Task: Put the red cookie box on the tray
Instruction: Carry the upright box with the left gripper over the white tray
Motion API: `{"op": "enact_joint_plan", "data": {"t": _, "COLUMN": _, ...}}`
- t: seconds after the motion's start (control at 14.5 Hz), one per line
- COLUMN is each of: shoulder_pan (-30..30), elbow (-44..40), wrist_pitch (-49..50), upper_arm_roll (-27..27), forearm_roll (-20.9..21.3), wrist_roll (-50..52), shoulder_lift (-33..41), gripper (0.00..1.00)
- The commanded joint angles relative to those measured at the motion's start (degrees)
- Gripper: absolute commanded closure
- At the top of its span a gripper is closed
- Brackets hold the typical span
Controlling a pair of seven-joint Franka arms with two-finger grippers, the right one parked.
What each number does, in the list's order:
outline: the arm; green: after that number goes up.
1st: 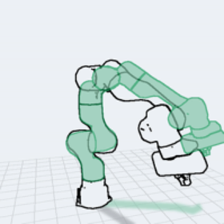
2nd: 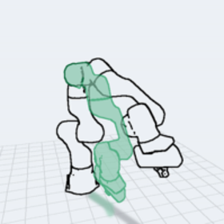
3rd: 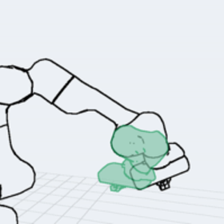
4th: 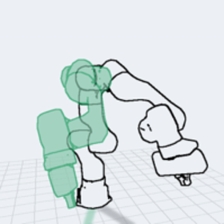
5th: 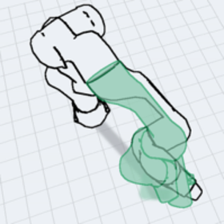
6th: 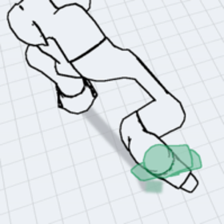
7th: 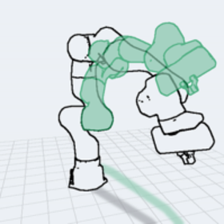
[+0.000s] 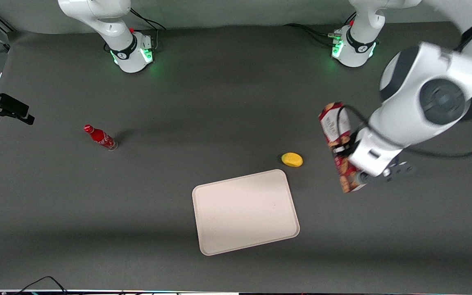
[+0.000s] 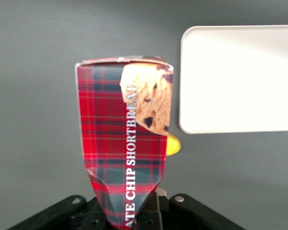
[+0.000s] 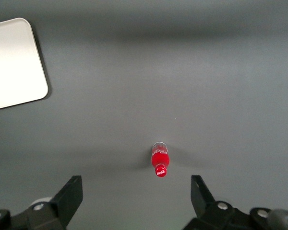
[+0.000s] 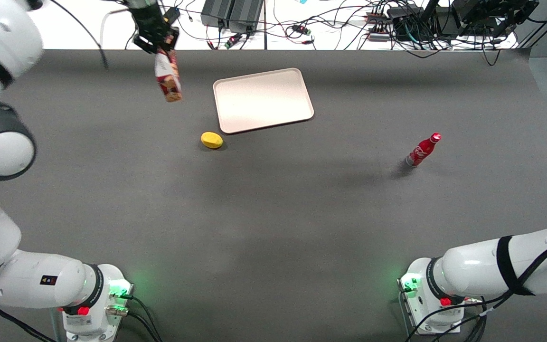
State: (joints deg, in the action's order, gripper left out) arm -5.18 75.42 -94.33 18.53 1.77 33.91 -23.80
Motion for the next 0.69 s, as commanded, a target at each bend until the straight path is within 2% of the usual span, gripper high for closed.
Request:
{"op": "enact_joint_plan", "data": {"t": 0.0, "shoulder_pan": -3.2, "elbow": -5.6, "wrist_pitch": -6.5, "upper_arm_roll": 1.8, "forearm_roll": 4.2, "wrist_roll": 7.5, "shoulder_lift": -10.8, "gripper": 1.0}}
{"op": "enact_joint_plan", "data": {"t": 0.34, "shoulder_pan": -4.7, "elbow": -5.5, "wrist_pitch": -19.3, "upper_arm_roll": 2.6, "forearm_roll": 6.0, "wrist_roll": 8.6, "shoulder_lift": -21.1, "gripper": 1.0}}
{"op": "enact_joint_plan", "data": {"t": 0.62, "shoulder_pan": -5.5, "elbow": -5.6, "wrist_pitch": -25.4, "upper_arm_roll": 2.7, "forearm_roll": 7.5, "wrist_roll": 10.6, "shoulder_lift": -25.6, "gripper": 1.0}}
